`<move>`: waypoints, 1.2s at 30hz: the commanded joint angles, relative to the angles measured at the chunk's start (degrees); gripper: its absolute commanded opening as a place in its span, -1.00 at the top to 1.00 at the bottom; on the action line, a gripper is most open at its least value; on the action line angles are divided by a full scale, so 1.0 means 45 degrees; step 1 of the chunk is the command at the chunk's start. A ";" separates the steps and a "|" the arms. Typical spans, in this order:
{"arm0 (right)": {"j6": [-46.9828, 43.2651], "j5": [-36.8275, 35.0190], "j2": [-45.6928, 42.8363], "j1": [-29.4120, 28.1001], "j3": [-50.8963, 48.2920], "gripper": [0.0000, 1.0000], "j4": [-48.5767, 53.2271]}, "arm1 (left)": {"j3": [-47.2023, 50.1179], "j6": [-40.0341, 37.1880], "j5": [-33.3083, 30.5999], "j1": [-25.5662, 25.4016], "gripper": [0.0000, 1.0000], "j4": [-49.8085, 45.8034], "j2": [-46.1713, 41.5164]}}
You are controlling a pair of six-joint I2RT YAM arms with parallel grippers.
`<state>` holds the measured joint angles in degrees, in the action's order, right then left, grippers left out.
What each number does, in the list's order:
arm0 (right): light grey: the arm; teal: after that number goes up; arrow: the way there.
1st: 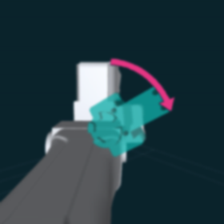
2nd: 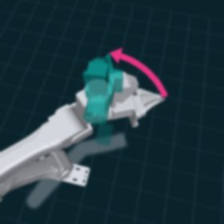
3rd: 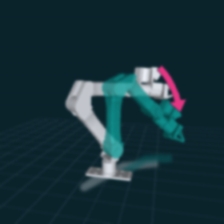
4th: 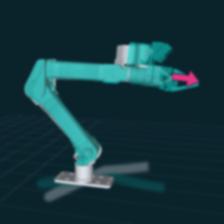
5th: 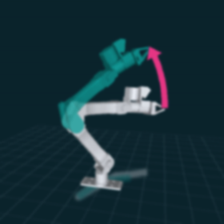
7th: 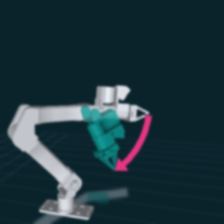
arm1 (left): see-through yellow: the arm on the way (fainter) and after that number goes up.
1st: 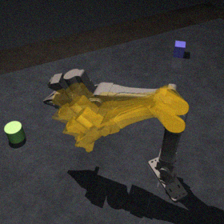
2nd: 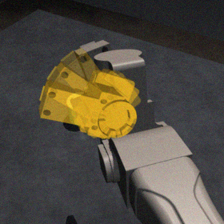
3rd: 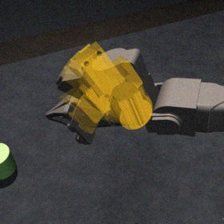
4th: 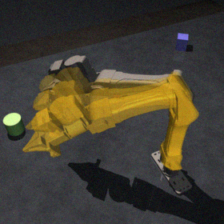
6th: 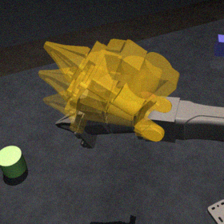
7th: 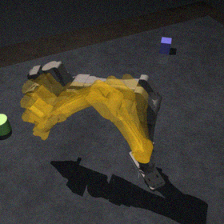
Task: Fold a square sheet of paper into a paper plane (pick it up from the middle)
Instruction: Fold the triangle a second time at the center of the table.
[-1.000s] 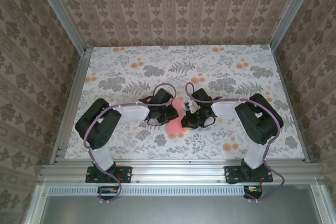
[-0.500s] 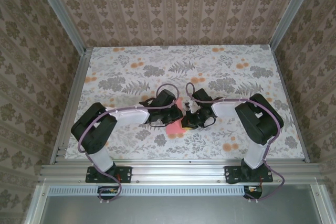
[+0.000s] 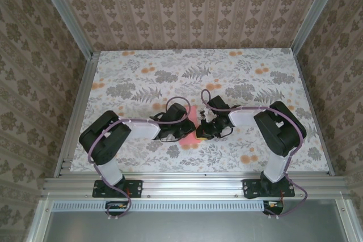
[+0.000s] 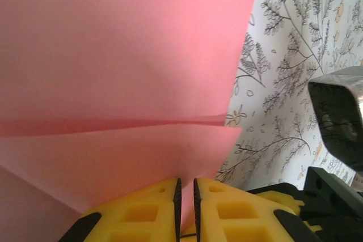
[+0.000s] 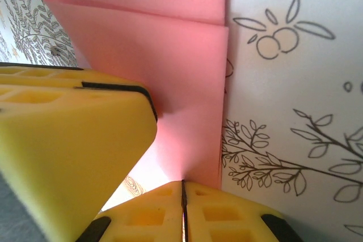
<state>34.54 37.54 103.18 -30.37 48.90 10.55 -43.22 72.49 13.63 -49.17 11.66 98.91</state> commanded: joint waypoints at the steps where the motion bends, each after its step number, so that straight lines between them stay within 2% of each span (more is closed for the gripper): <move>1: 0.0119 -0.1264 0.0639 -0.0097 -0.0506 0.78 0.0431 | 0.0388 0.0162 -0.0229 -0.0141 0.65 0.0903 0.0188; 14: -0.0175 -0.1634 0.0645 -0.0155 -0.0516 0.79 0.0907 | 0.0702 0.0104 -0.0736 0.0536 0.64 0.0118 0.0323; 28: -0.0157 -0.1642 0.0629 -0.0204 -0.0614 0.80 0.0854 | 0.1077 -0.0375 -0.0855 0.1485 0.62 0.0221 -0.0162; 36: -0.0145 -0.1643 0.0668 -0.0204 -0.0575 0.80 0.0875 | 0.1723 -0.0800 -0.0752 0.2091 0.61 0.1022 -0.0128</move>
<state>34.33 37.30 103.18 -30.52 48.86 10.41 -38.09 71.79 14.33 -42.15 18.87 97.76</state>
